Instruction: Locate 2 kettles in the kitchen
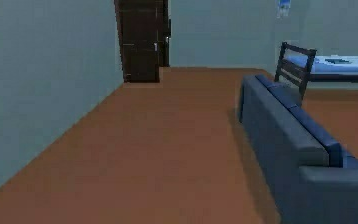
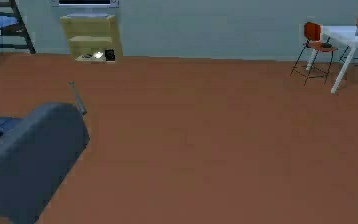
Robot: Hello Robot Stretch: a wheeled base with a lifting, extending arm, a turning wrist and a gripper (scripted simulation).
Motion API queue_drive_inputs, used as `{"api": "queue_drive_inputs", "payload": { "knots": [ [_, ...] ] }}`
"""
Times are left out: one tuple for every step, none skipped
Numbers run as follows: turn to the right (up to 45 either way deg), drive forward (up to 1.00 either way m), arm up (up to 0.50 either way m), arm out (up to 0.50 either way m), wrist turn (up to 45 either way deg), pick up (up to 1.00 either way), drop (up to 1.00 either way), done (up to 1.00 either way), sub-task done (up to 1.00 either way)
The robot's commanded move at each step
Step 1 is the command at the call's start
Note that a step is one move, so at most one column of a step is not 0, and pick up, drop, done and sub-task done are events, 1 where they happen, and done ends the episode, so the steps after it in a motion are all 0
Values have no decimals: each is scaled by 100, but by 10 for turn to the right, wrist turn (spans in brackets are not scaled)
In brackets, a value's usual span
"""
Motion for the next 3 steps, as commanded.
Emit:
{"api": "queue_drive_inputs", "payload": {
  "knots": [
    [0,100,0,0,0,0,0,0,0],
    [0,100,0,0,0,0,0,0,0],
    [0,100,0,0,0,0,0,0,0]
  ]
}}
